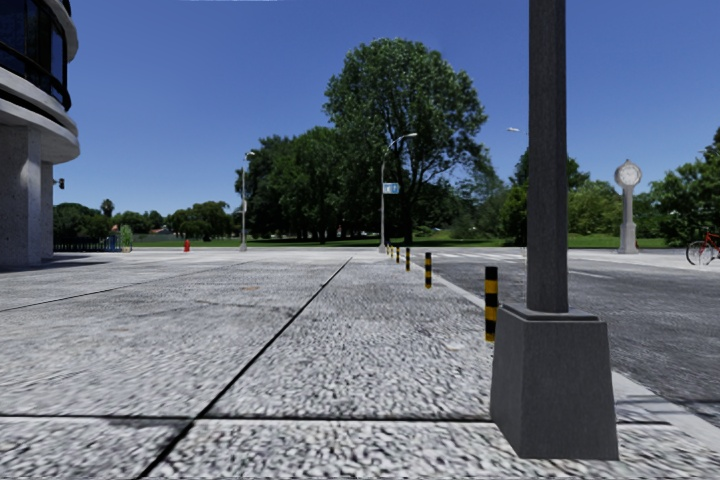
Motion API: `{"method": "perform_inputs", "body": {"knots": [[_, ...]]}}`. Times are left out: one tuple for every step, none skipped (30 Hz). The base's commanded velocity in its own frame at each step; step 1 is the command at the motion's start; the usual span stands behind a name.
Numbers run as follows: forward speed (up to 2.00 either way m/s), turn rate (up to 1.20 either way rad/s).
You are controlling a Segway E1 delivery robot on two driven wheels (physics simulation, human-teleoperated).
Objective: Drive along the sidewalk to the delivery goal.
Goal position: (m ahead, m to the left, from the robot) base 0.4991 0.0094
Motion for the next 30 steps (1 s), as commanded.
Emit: {"method": "perform_inputs", "body": {"knots": [[0.93,0.38],[0.93,0.32],[0.93,0.0],[0.93,0.0],[0.93,0.0],[0.86,0.0],[0.58,0.0],[0.0,0.0],[0.0,0.0],[0.0,0.0],[0.0,0.0],[0.0,0.0],[0.0,0.0],[0.0,0.0],[0.0,0.0],[0.0,0.0],[0.0,0.0],[0.0,0.0],[0.0,0.0],[0.0,0.0],[0.0,0.0],[0.0,0.0],[0.0,0.0],[0.0,0.0],[0.0,0.0],[0.0,0.0],[0.0,0.0],[0.0,0.0],[0.0,0.0],[0.0,0.0]]}}
